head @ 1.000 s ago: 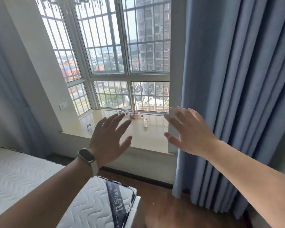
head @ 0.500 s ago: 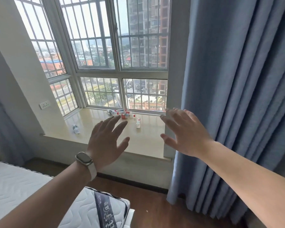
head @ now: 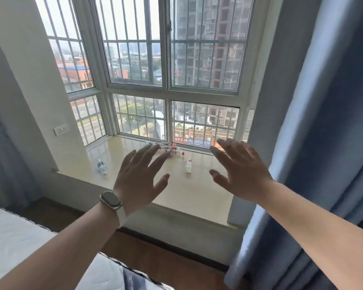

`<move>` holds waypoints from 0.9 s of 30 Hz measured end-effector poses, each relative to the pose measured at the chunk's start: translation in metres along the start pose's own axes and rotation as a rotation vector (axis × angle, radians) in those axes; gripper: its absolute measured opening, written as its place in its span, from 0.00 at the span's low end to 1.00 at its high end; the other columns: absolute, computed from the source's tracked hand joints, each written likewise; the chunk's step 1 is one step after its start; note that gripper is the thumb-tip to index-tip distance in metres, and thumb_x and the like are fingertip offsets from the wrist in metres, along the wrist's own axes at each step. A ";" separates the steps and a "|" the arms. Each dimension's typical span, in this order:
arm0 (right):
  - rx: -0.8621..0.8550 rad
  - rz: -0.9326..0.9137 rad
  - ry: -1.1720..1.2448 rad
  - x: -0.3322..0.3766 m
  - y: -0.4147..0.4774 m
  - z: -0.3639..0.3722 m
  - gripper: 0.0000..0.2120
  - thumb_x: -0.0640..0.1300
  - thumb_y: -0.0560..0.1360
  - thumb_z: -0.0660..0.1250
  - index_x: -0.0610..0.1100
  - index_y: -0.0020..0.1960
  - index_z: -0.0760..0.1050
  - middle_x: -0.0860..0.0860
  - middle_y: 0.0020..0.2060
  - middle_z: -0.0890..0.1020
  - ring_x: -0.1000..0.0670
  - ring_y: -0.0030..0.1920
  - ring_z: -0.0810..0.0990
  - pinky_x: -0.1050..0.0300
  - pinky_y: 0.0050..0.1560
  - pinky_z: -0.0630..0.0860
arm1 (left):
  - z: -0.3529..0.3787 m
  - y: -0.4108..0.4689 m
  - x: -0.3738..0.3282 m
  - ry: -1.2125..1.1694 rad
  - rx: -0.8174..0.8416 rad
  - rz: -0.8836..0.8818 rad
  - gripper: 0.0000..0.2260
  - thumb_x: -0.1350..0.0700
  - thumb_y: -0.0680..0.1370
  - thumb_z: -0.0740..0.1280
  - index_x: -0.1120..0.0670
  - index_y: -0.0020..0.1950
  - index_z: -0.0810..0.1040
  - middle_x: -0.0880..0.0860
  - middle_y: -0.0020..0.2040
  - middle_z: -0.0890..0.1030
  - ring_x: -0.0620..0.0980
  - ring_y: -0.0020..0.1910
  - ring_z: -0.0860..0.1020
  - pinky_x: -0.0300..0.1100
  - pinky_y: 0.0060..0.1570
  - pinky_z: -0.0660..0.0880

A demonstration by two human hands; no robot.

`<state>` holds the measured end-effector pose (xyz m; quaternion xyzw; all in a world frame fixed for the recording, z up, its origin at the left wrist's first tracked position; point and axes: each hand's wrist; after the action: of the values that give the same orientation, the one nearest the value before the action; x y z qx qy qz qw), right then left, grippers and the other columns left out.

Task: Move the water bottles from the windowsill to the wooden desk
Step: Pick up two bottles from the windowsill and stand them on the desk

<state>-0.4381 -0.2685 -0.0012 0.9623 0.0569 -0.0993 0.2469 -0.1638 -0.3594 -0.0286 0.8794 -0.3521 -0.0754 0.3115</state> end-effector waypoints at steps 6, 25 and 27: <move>-0.029 -0.026 0.004 -0.009 0.047 0.029 0.28 0.60 0.76 0.57 0.45 0.70 0.70 0.43 0.70 0.71 0.40 0.69 0.68 0.41 0.70 0.60 | 0.025 0.028 0.034 0.019 0.003 -0.047 0.25 0.42 0.77 0.60 0.53 0.71 0.74 0.57 0.72 0.72 0.60 0.71 0.70 0.61 0.69 0.64; -0.039 -0.216 0.173 -0.132 0.210 0.169 0.29 0.61 0.76 0.58 0.45 0.70 0.71 0.43 0.69 0.72 0.38 0.67 0.71 0.41 0.67 0.65 | 0.149 0.177 0.055 0.147 0.050 -0.232 0.24 0.42 0.78 0.58 0.53 0.70 0.75 0.57 0.71 0.73 0.59 0.70 0.69 0.60 0.67 0.63; -0.027 -0.228 0.184 -0.142 0.223 0.181 0.29 0.62 0.76 0.57 0.46 0.71 0.70 0.43 0.70 0.71 0.38 0.69 0.69 0.41 0.68 0.64 | 0.162 0.188 0.053 0.164 0.050 -0.255 0.25 0.42 0.78 0.58 0.52 0.70 0.74 0.57 0.71 0.73 0.59 0.71 0.68 0.59 0.68 0.62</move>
<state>-0.5706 -0.5599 -0.0217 0.9511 0.1897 -0.0373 0.2408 -0.2894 -0.5798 -0.0402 0.9278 -0.2124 -0.0335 0.3050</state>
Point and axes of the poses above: each hand's wrist, its own y-axis towards the middle knuckle, its own z-axis out of the palm, x = y × z
